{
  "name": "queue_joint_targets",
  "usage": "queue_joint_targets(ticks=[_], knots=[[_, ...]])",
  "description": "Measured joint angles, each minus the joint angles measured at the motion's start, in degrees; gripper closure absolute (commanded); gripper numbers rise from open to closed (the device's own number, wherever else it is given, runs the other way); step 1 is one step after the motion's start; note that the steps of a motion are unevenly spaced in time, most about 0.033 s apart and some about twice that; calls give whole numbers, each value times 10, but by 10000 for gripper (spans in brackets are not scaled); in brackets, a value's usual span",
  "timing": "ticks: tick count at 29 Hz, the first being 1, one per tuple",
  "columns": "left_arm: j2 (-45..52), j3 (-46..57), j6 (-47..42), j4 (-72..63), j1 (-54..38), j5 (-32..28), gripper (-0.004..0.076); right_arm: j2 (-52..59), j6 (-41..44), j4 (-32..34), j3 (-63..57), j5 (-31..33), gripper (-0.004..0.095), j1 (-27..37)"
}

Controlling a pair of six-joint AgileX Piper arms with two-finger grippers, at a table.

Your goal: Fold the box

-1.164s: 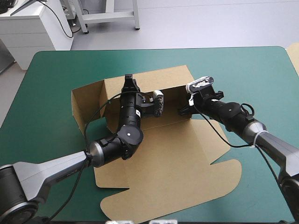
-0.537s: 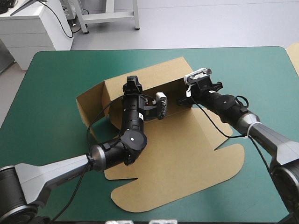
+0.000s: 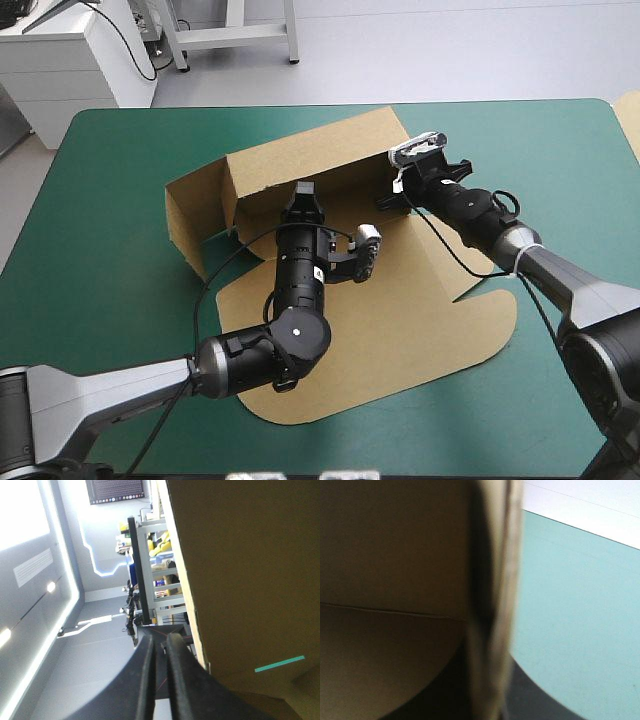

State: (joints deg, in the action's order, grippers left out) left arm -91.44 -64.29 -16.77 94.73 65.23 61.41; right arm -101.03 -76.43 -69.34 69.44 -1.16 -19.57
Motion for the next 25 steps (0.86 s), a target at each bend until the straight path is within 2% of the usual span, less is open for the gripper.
queue_joint_targets(ticks=[2, 3, 5, 8, 12, 16, 21, 25], knots=[[20, -26, 68, -87, -3, -41, 708, 0, -2, 0, -4, 3, 927, 0], [36, -55, 135, -190, -12, -68, 708, 0, -2, -1, -8, 6, 928, 0], [51, -94, 220, -335, -36, -80, 708, 0, -2, -2, -11, 8, 927, 0], [62, -171, 347, -530, -94, -50, 708, 0, -2, -2, -11, 16, 929, 1], [64, -264, 461, -713, -197, 19, 708, 0, -2, -2, -11, 24, 929, 1], [67, -307, 510, -879, -354, 59, 708, 0, -2, -2, -11, 25, 928, 1], [68, -312, 518, -1039, -546, 54, 729, -1, -2, -2, -11, 27, 929, 1], [68, -293, 518, -1158, -704, 27, 732, -1, 7, -2, -11, 28, 928, 1]])
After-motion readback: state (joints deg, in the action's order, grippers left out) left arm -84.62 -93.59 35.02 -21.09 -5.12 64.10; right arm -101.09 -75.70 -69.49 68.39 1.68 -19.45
